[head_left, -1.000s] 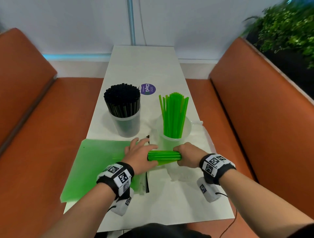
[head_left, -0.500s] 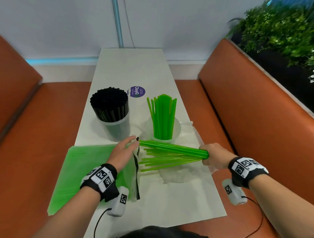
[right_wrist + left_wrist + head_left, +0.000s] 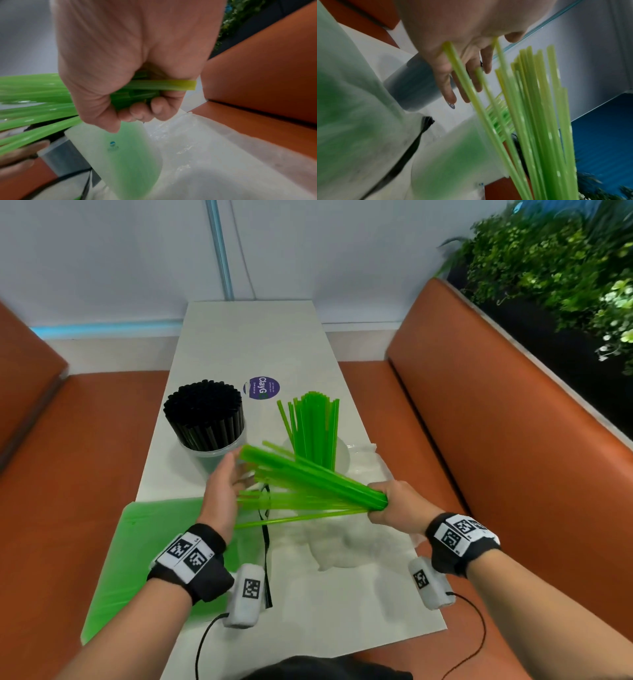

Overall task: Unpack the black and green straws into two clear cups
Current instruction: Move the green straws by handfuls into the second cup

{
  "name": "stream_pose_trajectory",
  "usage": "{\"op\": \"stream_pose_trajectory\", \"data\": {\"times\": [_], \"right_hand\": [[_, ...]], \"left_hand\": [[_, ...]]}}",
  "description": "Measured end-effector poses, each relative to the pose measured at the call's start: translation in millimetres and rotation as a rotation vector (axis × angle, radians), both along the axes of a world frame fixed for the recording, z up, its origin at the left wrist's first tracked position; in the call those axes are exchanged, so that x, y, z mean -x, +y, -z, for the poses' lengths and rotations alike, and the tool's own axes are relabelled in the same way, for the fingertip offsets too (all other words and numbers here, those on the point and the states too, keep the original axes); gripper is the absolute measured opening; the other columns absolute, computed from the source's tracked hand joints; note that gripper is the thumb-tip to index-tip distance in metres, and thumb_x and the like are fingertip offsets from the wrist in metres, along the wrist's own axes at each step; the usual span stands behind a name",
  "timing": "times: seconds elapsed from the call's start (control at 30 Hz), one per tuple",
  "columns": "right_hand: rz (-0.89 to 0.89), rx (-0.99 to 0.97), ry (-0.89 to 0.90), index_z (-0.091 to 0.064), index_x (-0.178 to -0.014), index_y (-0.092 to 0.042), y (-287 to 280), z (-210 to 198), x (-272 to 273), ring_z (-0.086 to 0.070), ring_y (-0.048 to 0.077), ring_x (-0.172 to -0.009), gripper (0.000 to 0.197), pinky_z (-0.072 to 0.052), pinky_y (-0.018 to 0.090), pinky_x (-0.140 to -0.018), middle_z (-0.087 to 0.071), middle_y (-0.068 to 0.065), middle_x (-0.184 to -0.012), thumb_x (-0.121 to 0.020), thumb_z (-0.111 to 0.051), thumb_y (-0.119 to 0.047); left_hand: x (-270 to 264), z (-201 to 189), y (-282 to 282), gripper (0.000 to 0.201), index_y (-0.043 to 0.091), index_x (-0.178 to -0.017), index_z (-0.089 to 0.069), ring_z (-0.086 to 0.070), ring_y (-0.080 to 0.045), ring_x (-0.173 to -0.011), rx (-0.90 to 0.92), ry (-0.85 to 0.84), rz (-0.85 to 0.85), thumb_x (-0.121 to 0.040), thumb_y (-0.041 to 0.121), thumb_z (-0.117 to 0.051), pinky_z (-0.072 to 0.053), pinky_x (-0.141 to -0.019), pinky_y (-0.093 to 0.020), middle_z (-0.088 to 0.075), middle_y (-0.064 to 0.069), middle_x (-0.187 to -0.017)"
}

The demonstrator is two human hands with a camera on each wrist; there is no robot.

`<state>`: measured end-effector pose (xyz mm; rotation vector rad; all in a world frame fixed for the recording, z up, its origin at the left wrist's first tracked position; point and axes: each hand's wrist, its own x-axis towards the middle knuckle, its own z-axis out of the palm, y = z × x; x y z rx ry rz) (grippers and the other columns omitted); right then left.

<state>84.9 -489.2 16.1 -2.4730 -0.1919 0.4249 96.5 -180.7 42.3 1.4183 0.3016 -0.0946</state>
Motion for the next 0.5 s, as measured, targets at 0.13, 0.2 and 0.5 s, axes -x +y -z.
{"op": "stream_pose_trajectory", "data": {"times": [0.13, 0.2, 0.5], "right_hand": [[0.105, -0.115, -0.035, -0.060, -0.072, -0.027, 5.7, 3.0, -3.3, -0.043, 0.002, -0.046, 0.016, -0.031, 0.013, -0.044, -0.052, -0.011, -0.059, -0.076, -0.070, -0.015], [0.118, -0.150, -0.032, -0.062, -0.074, -0.026, 11.3, 4.7, -2.9, -0.045, 0.001, -0.046, 0.013, -0.032, 0.013, -0.044, -0.053, -0.011, -0.059, -0.075, -0.070, -0.016], [-0.150, 0.130, 0.005, -0.061, -0.082, -0.024, 42.9, 9.9, 4.2, -0.054, 0.008, -0.061, 0.009, -0.041, 0.021, -0.054, -0.061, -0.005, -0.072, -0.075, -0.068, -0.024]], "left_hand": [[0.6, -8.4, 12.2, 0.047, 0.029, -0.127, -0.057, -0.062, -0.031, -0.111, 0.068, -0.051, -0.065, -0.104, 0.053, -0.024, -0.048, -0.098, -0.049, -0.065, -0.005, -0.121], [5.0, -8.7, 9.6, 0.048, 0.028, -0.126, -0.057, -0.063, -0.033, -0.109, 0.121, -0.056, -0.067, -0.102, 0.055, -0.026, -0.048, -0.100, -0.052, -0.064, -0.006, -0.118], [0.5, -26.1, 6.8, 0.052, 0.016, -0.131, -0.056, -0.068, -0.034, -0.108, 0.302, -0.115, -0.094, -0.096, 0.053, -0.046, -0.054, -0.090, -0.052, -0.066, -0.015, -0.126]]}}
